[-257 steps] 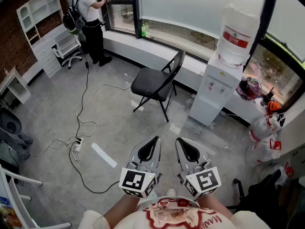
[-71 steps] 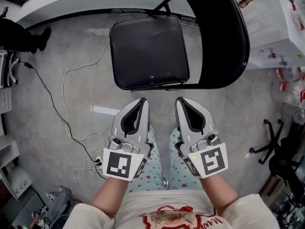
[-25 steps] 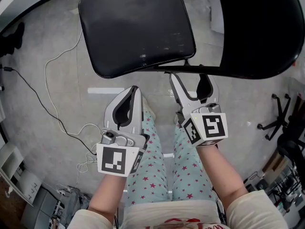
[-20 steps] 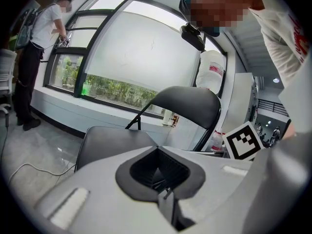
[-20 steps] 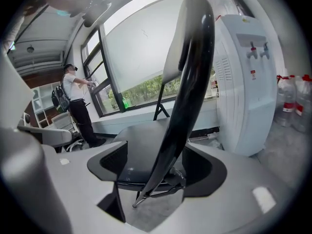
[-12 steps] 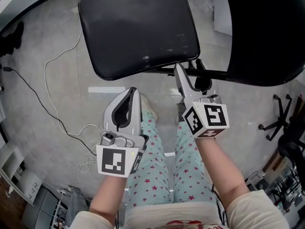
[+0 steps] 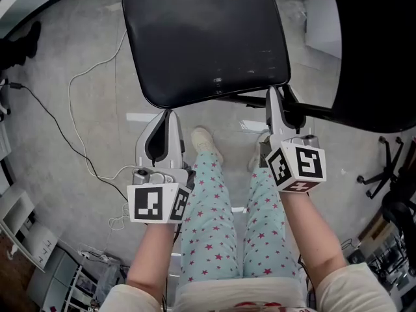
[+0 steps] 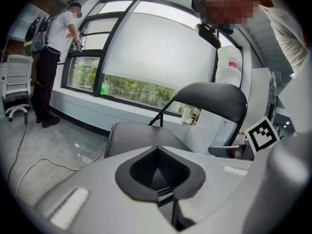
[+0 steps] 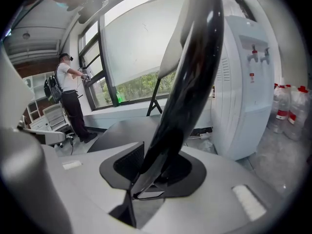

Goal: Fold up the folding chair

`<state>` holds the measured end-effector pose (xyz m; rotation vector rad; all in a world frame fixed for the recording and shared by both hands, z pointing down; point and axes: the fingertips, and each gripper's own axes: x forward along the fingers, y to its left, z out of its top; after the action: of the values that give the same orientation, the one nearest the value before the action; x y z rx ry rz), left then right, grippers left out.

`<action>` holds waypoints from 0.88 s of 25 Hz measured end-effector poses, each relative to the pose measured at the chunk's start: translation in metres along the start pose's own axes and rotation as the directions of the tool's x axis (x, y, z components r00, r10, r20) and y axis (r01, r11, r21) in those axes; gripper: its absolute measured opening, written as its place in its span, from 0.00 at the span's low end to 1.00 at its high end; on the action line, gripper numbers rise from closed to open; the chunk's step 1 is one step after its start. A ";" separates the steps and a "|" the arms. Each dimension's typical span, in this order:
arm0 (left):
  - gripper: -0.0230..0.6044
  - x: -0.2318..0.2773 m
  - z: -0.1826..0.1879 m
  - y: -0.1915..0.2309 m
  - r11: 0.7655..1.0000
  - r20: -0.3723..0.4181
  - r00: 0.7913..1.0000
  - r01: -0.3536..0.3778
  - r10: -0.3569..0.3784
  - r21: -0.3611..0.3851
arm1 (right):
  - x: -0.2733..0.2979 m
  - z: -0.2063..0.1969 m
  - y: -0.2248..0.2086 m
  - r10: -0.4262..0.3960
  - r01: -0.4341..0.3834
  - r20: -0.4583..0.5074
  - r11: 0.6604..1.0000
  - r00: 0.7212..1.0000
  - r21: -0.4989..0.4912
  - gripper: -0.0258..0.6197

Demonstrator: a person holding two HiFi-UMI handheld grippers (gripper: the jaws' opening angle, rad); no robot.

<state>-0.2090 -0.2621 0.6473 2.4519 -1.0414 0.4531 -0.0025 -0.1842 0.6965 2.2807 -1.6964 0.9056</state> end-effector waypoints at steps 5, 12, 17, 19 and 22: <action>0.10 0.008 -0.019 0.047 0.996 -0.052 0.999 -0.021 0.016 -0.090 | 0.000 -0.001 -0.001 -0.013 0.013 -0.007 1.000 1.000 0.005 0.27; 0.37 0.034 -0.050 0.102 0.982 -0.116 0.993 -0.002 -0.021 -0.191 | -0.001 0.000 0.000 -0.024 0.024 0.001 1.000 1.000 0.009 0.27; 0.63 0.057 -0.082 0.129 0.946 -0.173 0.983 0.002 -0.061 -0.325 | -0.001 -0.001 -0.001 -0.021 0.021 -0.013 1.000 1.000 0.003 0.27; 0.69 0.061 -0.094 0.132 0.919 -0.189 0.975 0.037 -0.120 -0.393 | 0.000 -0.001 0.000 -0.017 0.017 -0.018 1.000 1.000 0.003 0.27; 0.72 0.067 -0.101 0.125 0.880 -0.181 0.954 0.133 -0.239 -0.456 | 0.000 -0.001 -0.001 -0.014 0.014 -0.027 1.000 1.000 0.001 0.27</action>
<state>-0.2689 -0.3281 0.7969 2.0118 -0.7057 0.3806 -0.0017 -0.1830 0.6976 2.2677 -1.6675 0.9305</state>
